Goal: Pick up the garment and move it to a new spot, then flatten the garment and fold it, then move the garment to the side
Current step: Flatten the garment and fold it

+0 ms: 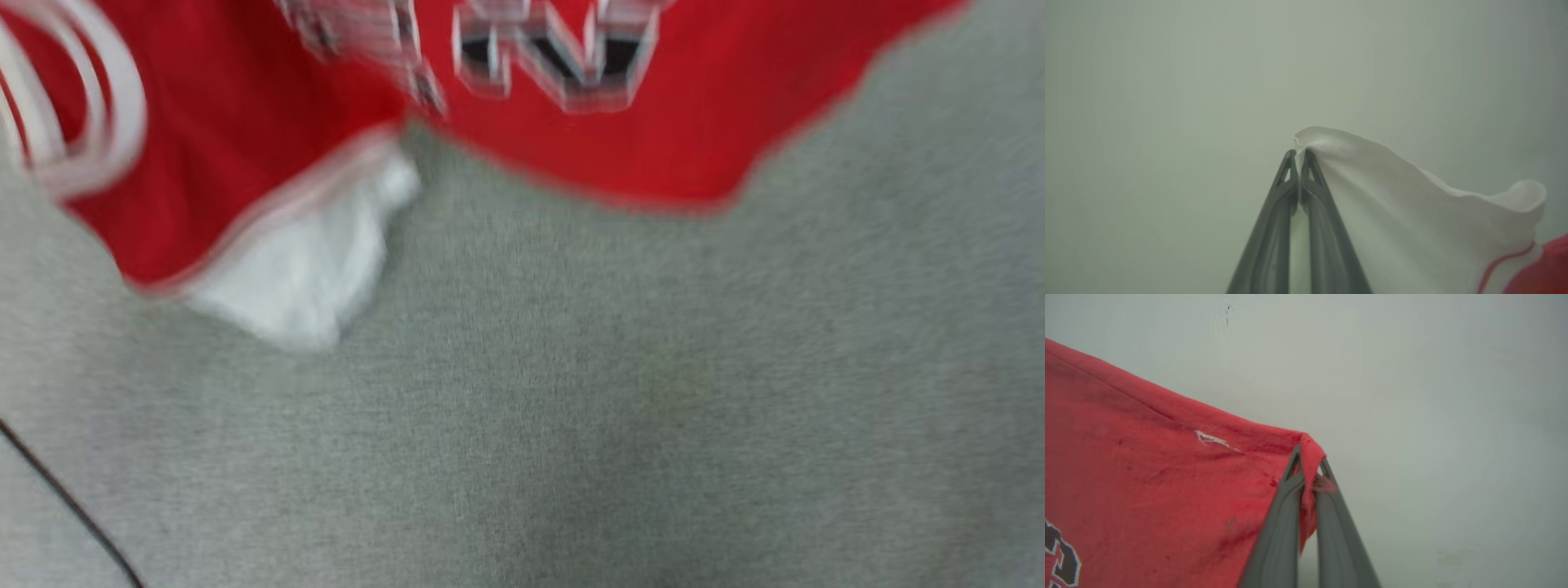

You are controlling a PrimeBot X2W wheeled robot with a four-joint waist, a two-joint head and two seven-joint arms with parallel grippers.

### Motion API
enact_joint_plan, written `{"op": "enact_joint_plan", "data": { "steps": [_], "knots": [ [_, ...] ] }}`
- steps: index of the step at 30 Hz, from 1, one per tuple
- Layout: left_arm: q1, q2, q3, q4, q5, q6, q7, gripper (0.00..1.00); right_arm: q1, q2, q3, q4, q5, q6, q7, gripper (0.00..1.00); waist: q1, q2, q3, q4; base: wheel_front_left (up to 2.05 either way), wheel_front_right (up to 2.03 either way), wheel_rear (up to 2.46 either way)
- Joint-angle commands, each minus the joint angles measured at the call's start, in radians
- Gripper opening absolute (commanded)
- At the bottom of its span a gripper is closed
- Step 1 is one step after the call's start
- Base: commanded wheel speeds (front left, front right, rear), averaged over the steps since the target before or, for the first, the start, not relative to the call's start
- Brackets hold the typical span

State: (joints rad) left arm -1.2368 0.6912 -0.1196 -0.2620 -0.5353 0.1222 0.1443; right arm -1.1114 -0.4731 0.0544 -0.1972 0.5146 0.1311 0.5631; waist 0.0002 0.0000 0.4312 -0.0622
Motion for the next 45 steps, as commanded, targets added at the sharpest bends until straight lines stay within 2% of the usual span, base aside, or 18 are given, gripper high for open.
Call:
{"op": "enact_joint_plan", "data": {
  "steps": [1,11,15,19,27,34,38,45],
  "knots": [
    [-0.081,-0.012,-0.018,0.059,0.013,-0.017,-0.008,0.0,-0.061,0.003,0.008,0.042,-0.014,-0.001,-0.028,0.0,-0.0002,0.0,0.111,0.008,0.0,0.0,0.0],
    [-0.546,-0.093,-0.106,0.52,0.101,-0.094,-0.133,0.0,-0.414,0.034,0.077,0.379,-0.119,-0.001,-0.232,0.0,-0.0002,0.0,0.255,0.024,0.0,0.0,0.0],
    [-0.625,-0.134,-0.13,0.678,0.119,-0.108,-0.202,0.0,-0.5,0.045,0.133,0.506,-0.166,-0.001,-0.313,0.0,-0.0002,0.0,0.287,0.041,0.0,0.0,0.0],
    [-0.616,-0.173,-0.153,0.787,0.116,-0.129,-0.273,0.0,-0.525,0.05,0.181,0.6,-0.178,-0.001,-0.393,0.0,-0.0002,0.0,0.304,0.054,0.0,0.0,0.0],
    [-0.407,-0.26,-0.202,0.888,0.088,-0.166,-0.373,0.0,-0.4,0.028,0.282,0.742,-0.173,-0.001,-0.52,0.0,-0.0002,0.0,0.286,0.097,0.0,0.0,0.0],
    [-0.11,-0.308,-0.239,0.862,0.081,-0.172,-0.405,0.0,-0.197,0.002,0.348,0.803,-0.131,-0.001,-0.591,0.0,-0.0002,0.0,0.21,0.12,0.0,0.0,0.0],
    [0.091,-0.32,-0.252,0.798,0.071,-0.161,-0.409,0.0,-0.068,-0.01,0.397,0.811,-0.088,-0.001,-0.608,0.0,-0.0002,0.0,0.141,0.128,0.0,0.0,0.0],
    [0.424,-0.286,-0.264,0.675,0.033,-0.12,-0.386,0.0,0.134,-0.053,0.5,0.775,0.024,-0.001,-0.622,0.0,-0.0002,0.0,0.025,0.137,0.0,0.0,0.0]
  ]
}}
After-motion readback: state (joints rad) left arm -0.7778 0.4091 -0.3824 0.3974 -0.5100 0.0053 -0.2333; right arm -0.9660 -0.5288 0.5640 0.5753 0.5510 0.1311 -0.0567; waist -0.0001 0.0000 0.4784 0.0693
